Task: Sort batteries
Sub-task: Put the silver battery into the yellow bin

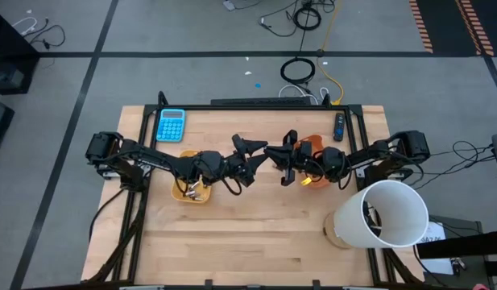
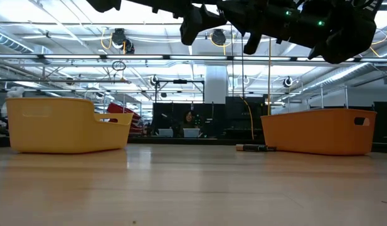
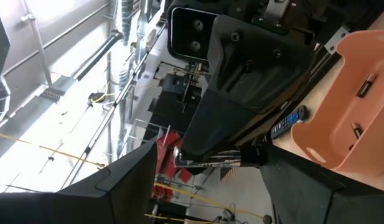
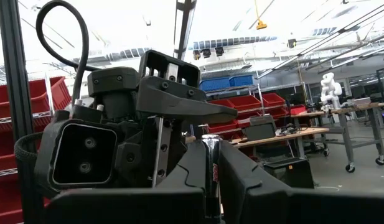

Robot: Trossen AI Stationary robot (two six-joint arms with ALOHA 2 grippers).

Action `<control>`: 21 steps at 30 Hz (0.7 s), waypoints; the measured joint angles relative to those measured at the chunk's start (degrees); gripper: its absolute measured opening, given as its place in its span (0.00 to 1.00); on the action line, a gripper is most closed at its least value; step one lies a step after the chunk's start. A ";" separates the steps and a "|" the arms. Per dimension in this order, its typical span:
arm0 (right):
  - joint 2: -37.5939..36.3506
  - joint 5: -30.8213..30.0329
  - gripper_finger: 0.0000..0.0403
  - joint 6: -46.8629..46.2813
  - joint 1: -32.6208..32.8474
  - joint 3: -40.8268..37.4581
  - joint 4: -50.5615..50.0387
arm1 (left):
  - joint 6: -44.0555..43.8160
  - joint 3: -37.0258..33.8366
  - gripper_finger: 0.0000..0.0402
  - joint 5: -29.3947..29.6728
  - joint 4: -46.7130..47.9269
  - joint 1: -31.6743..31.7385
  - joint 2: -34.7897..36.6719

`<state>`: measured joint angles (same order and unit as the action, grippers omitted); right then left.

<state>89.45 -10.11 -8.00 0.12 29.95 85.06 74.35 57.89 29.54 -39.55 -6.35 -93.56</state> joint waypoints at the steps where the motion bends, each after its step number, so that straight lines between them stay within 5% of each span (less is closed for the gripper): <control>1: 0.00 -0.01 0.01 0.01 0.00 0.00 0.00 | 0.03 0.00 0.71 0.00 0.00 0.00 0.00; 9: -0.04 -0.02 0.01 -0.25 0.00 0.00 -0.57 | 1.05 0.00 0.70 -0.09 0.02 0.00 0.00; 17: -0.10 -0.08 0.01 -0.34 -0.02 0.02 -0.61 | 1.05 0.00 0.52 -0.44 0.29 0.02 0.00; 21: -0.11 -0.25 0.01 -0.34 -0.02 0.02 -0.79 | 0.99 0.00 0.50 -0.38 0.95 0.02 0.00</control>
<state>89.34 -10.35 -8.34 0.10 29.97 84.27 75.34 57.89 29.16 -38.60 -6.33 -93.56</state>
